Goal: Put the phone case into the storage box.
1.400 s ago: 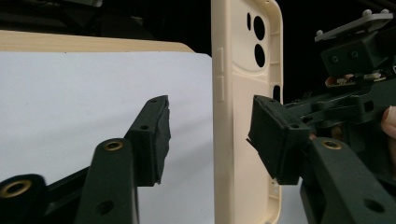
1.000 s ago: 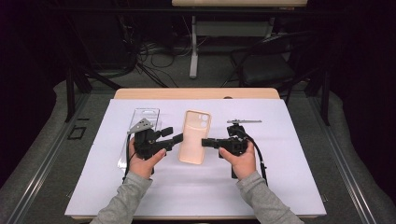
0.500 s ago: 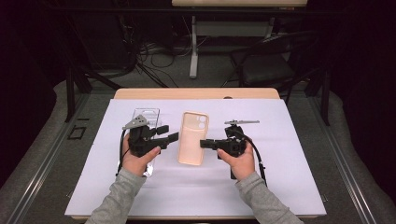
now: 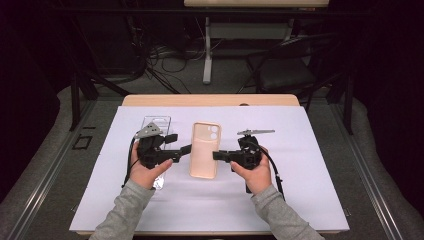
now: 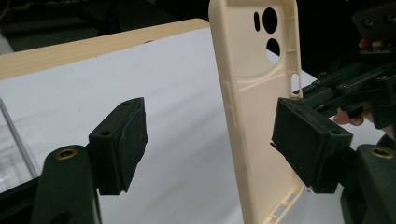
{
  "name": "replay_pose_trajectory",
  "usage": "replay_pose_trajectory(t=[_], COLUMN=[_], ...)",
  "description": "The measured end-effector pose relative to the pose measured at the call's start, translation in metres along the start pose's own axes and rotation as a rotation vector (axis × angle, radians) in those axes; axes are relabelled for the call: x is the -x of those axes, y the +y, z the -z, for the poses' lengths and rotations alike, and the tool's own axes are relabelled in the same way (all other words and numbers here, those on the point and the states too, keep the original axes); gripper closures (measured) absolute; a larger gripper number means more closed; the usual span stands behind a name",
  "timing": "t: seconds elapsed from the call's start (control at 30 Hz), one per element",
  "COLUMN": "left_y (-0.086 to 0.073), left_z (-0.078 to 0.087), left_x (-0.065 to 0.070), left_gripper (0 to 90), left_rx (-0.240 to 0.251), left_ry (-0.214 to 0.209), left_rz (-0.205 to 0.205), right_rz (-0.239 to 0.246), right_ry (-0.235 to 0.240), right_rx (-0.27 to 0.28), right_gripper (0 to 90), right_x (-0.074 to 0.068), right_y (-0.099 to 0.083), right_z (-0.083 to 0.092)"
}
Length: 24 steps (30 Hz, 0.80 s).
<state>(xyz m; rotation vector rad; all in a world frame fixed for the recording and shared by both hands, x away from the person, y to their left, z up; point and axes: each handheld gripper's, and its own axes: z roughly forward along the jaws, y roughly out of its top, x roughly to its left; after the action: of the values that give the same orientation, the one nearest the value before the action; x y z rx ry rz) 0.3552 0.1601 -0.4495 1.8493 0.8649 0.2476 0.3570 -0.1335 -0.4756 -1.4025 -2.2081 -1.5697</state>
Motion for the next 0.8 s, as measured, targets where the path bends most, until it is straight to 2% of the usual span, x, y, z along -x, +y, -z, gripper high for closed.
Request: replay_pose_trajectory(t=[0.2,0.5,0.63,0.8], left_y=[0.004,0.008,0.009,0.009], left_z=[0.007,0.015,0.017,0.017], left_x=[-0.001,-0.004,-0.004,-0.003], left_gripper=[24.5,24.2,23.8,23.8], left_rx=[-0.009,-0.012,-0.008,-0.012], left_ry=[0.03,0.035,0.055,0.055], left_rz=[-0.023,-0.019,-0.032,-0.051], right_rz=[0.012,0.033,0.04,0.052], right_ry=[-0.011,-0.018,-0.021,-0.029], right_rx=[-0.004,-0.005,-0.009,-0.014], right_gripper=[81.4,81.4,81.5,81.4], right_x=[-0.002,-0.005,-0.006,-0.008], right_y=[-0.001,-0.002,-0.002,-0.003], right_z=[0.0,-0.002,-0.002,-0.004])
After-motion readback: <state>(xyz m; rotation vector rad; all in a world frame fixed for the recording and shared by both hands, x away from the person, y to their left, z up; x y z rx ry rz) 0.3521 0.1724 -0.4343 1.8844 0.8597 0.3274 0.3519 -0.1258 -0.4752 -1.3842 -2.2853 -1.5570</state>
